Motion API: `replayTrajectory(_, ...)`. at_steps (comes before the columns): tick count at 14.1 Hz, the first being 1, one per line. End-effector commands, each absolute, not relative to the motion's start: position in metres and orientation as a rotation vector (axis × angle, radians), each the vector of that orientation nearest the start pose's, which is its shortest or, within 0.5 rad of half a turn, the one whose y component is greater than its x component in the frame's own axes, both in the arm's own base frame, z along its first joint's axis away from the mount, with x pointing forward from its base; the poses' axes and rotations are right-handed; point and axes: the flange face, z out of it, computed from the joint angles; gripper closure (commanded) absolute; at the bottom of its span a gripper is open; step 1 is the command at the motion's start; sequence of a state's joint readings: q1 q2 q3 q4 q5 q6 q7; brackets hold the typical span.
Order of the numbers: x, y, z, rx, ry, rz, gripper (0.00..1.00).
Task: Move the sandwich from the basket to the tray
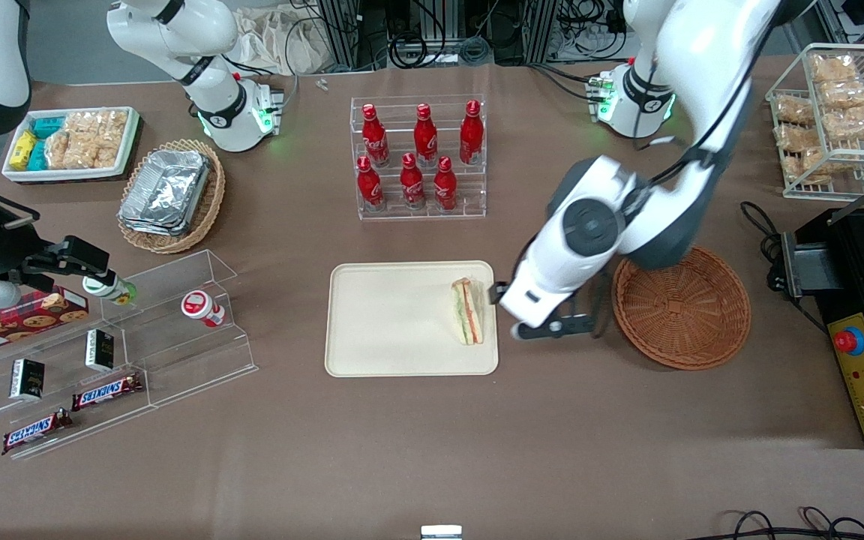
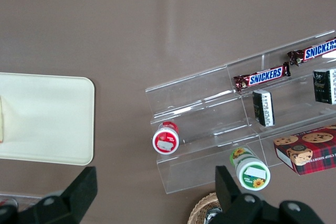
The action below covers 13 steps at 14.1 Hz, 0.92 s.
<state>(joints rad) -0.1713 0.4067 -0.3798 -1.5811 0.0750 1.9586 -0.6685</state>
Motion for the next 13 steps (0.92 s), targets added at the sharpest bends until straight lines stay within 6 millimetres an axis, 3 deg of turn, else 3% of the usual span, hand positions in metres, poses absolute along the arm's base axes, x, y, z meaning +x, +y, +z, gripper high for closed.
replayTrajectory(1,0.588,-0.258,0.469,-3.157,-0.168,0.035,0.00)
replayTrajectory(3,0.590,-0.208,0.501,-3.127,-0.179,0.041,0.00)
replayTrajectory(7,0.602,-0.116,0.559,-3.131,0.015,0.043,0.00)
replayTrajectory(12,0.604,-0.050,0.599,-3.123,-0.080,0.031,0.00)
replayTrajectory(13,0.605,-0.044,0.602,-3.125,0.007,0.020,0.00)
